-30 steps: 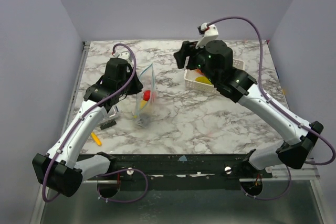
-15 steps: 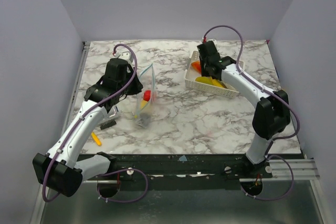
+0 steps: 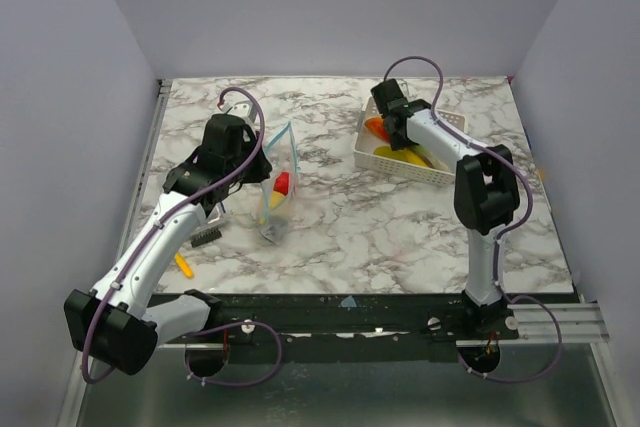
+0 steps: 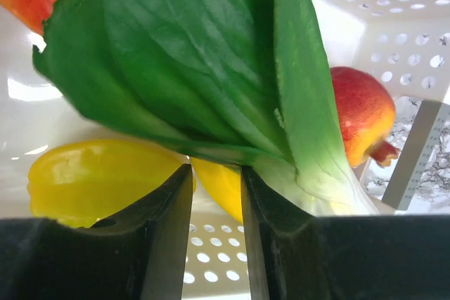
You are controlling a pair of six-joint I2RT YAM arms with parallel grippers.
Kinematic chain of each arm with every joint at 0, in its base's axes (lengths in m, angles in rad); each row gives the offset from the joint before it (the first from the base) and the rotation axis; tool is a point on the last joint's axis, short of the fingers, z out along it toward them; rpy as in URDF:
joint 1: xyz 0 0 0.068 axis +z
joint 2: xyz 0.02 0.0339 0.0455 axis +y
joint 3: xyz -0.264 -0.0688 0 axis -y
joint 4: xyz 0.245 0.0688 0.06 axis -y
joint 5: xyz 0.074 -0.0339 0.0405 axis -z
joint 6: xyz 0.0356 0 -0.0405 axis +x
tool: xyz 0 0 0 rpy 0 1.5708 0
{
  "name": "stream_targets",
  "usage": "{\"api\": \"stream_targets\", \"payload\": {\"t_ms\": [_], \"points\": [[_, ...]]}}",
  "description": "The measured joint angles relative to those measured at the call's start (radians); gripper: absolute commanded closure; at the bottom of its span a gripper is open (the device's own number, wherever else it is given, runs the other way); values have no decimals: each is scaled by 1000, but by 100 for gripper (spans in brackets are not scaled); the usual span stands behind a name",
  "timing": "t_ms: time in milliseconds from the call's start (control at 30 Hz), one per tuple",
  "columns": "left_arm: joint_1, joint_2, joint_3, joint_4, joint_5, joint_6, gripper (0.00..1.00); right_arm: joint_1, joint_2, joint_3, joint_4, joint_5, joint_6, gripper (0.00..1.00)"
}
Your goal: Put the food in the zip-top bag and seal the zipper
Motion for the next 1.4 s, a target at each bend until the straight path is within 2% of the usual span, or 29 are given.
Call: {"api": "stream_targets", "payload": {"t_ms": [267, 533, 833, 1100, 1400], "points": [[1, 2, -4, 5, 0, 4, 100, -42, 22, 12, -12, -34, -8, 69], [1, 10, -6, 10, 5, 4, 100, -43, 18, 12, -51, -91, -4, 64], [3, 18, -6, 12, 19, 3, 100, -43, -113, -43, -55, -127, 1, 70], [3, 18, -6, 12, 26, 3, 100, -45, -107, -92, -30, -127, -5, 70], [3, 23, -6, 12, 28, 3, 100, -65, -64, -120, 14, -94, -27, 64]]}}
